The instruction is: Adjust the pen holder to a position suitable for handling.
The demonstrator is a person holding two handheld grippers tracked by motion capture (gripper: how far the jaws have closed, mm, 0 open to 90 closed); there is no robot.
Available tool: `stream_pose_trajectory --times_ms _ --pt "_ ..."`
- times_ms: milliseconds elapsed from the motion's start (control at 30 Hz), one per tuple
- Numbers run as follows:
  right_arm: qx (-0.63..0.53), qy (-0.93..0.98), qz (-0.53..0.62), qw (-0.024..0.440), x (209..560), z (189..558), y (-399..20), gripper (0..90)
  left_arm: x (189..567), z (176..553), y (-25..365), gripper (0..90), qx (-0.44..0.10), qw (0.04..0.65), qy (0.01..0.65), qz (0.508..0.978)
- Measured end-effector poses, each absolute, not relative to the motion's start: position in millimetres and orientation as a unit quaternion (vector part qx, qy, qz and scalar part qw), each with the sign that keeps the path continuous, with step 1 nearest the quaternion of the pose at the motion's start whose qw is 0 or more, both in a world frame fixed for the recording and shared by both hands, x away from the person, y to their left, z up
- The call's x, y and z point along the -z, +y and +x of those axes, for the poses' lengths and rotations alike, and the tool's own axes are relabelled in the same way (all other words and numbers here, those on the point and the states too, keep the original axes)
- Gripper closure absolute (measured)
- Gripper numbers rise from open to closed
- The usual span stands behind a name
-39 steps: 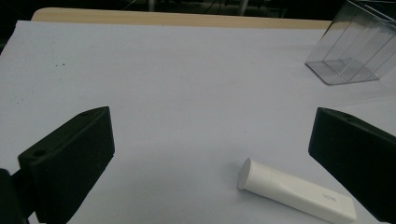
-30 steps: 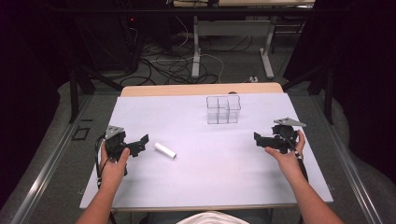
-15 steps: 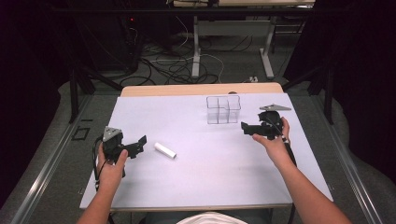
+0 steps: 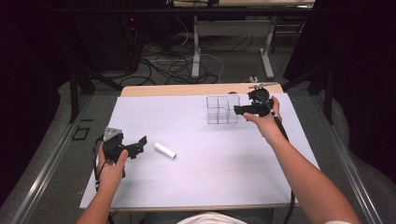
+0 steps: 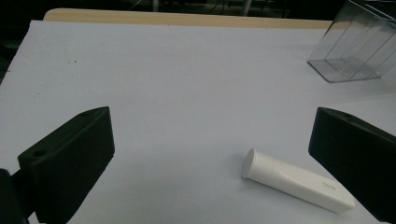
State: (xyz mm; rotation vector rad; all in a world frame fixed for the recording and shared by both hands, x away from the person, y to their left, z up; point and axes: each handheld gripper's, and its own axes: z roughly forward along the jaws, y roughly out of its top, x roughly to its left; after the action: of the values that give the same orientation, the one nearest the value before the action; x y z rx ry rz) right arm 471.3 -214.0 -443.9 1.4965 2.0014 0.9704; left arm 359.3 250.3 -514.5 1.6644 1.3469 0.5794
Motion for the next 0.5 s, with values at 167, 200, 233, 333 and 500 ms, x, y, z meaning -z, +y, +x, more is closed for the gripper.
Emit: stream_pose_trajectory --times_ms 167,200,233,333,500 --pt "-0.343 0.720 0.565 0.211 440 487 -209 5.0 515 360 249 0.1 -0.234 0.447 0.542 0.672" --pt "-0.338 0.718 0.571 0.210 440 495 -207 5.9 515 360 250 0.0 -0.237 0.446 0.541 0.673" --pt "-0.333 0.718 0.573 0.211 440 499 -206 6.0 515 360 250 0.0 -0.236 0.446 0.541 0.673" --pt "-0.318 0.713 0.583 0.225 443 507 -203 6.3 515 360 250 0.0 -0.235 0.445 0.542 0.673" --pt "-0.315 0.698 0.607 0.215 454 518 -200 15.5 516 360 249 0.1 -0.235 0.441 0.542 0.676"
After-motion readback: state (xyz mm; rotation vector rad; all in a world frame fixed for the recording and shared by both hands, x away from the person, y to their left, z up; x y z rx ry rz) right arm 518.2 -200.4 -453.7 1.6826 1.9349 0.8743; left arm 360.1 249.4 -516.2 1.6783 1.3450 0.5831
